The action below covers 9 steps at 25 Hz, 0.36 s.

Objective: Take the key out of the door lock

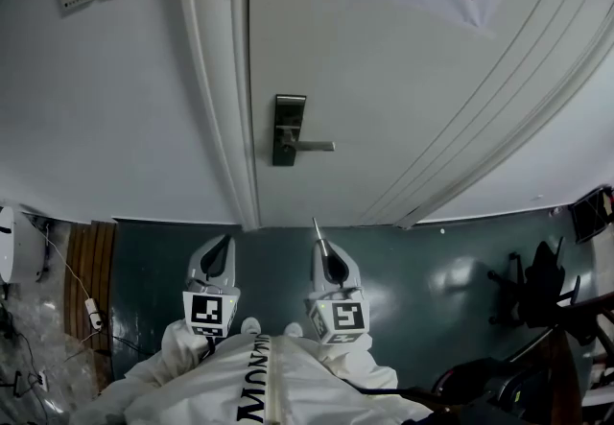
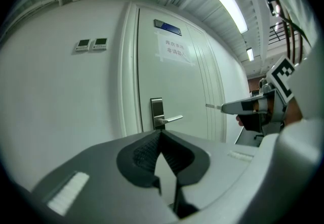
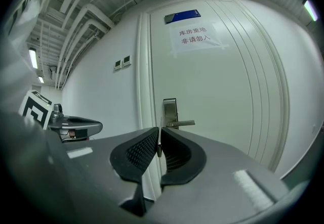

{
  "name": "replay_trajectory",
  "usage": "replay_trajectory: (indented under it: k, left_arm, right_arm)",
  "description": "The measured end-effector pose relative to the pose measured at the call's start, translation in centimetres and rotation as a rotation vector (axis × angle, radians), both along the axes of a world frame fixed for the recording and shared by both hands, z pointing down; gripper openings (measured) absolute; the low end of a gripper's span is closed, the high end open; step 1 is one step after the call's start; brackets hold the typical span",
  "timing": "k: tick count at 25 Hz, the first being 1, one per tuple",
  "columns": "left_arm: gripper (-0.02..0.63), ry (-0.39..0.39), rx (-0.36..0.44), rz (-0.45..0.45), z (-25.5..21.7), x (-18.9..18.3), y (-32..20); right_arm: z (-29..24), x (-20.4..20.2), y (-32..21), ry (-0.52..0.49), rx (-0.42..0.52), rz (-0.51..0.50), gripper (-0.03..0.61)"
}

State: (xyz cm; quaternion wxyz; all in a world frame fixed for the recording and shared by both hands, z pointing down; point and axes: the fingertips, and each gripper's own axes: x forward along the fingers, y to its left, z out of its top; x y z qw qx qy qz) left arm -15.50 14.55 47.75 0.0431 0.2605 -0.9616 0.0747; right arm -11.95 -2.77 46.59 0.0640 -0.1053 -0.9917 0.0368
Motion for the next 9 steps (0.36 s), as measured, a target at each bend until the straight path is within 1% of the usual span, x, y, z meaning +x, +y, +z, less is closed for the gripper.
replay_trajectory:
  k: [9]
  left_arm:
    - [0.000, -0.009, 0.004, -0.010, -0.56, -0.43, -0.48]
  right_arm:
    - [-0.02, -0.21, -0.43, 0.004, 0.002, -0.015, 0.023]
